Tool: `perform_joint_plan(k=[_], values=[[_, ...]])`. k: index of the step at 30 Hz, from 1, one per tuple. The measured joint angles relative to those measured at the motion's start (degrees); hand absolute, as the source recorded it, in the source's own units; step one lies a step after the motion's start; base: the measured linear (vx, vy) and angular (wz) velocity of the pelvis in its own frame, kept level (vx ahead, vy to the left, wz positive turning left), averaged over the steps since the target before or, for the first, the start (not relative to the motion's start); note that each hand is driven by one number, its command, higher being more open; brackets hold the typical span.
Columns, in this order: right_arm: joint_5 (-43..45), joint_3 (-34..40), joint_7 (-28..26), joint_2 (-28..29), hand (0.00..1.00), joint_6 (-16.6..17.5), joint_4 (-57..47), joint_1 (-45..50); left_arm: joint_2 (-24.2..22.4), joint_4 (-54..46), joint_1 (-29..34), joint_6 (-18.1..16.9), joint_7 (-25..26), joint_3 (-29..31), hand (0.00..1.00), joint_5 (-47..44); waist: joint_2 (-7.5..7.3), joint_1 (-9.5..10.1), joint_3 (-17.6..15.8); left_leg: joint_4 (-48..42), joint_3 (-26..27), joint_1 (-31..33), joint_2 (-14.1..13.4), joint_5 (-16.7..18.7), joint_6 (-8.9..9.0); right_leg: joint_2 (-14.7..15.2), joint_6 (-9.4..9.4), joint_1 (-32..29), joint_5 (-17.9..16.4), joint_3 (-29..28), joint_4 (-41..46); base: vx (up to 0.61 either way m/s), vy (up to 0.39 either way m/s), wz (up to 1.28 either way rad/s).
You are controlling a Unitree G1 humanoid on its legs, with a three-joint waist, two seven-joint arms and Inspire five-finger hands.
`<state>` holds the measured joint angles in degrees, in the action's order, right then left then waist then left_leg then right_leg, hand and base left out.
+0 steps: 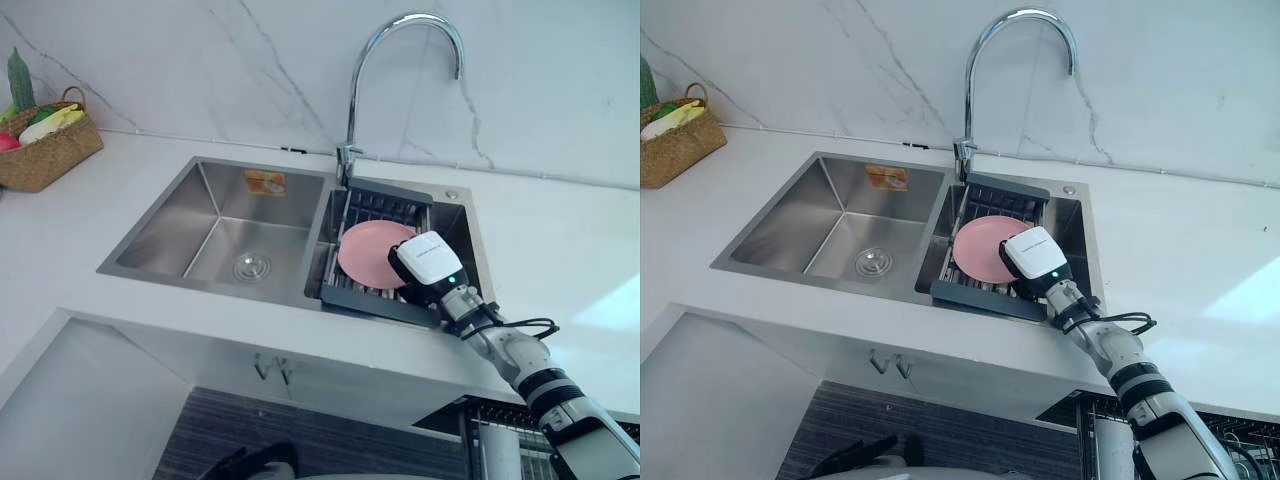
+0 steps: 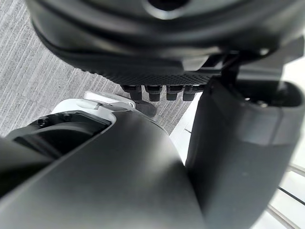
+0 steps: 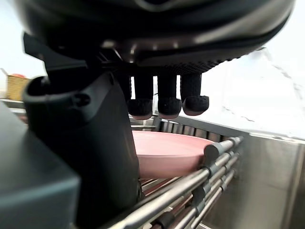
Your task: Walk over to the sink, pick up the cup, carry it to the dishwasher, place the cup inside the dishwasher, then close the dishwasher door
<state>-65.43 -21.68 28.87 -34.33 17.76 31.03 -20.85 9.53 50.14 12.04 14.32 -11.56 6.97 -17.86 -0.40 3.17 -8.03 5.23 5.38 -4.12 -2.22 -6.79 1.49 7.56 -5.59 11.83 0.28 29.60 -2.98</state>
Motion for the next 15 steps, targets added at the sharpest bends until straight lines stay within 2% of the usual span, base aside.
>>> perform_joint_plan(k=[7,8,11,15], values=[[0.00,-0.64,2.57,-0.73,0.00,0.53,0.41,0.01,0.06,-0.25,0.13,-0.48,-0.26,0.06,1.00,1.05,-0.10,0.05,0.06,-0.01,-0.11,0.06,0.03,-0.12,-0.15,0.00,0.02,0.01,-0.01,0.11,0.00,0.00,0.000,0.00],[0.00,-0.75,3.65,-0.79,0.00,0.53,0.50,0.03,0.06,-0.33,0.17,-0.48,-0.27,0.16,1.00,1.07,-0.10,0.05,0.06,-0.01,-0.11,0.06,0.02,-0.13,-0.15,0.00,0.02,0.00,-0.01,0.11,0.00,0.00,0.000,0.00],[0.26,-0.49,11.64,1.13,0.00,-0.30,0.19,0.05,0.04,-0.36,0.29,-0.95,-0.38,0.37,1.00,1.12,-0.06,0.10,0.06,-0.01,-0.10,0.07,0.01,-0.13,-0.15,0.09,0.02,-0.05,-0.02,0.13,0.00,0.00,0.000,0.00],[0.67,0.99,15.85,3.51,0.00,-0.32,-1.25,0.17,0.00,-0.79,0.30,-1.11,-0.45,0.44,1.00,1.12,-0.02,0.35,0.03,-0.03,0.00,0.10,0.21,-0.12,-0.16,0.31,-0.01,-0.06,-0.05,-0.08,0.00,0.00,0.000,0.00]])
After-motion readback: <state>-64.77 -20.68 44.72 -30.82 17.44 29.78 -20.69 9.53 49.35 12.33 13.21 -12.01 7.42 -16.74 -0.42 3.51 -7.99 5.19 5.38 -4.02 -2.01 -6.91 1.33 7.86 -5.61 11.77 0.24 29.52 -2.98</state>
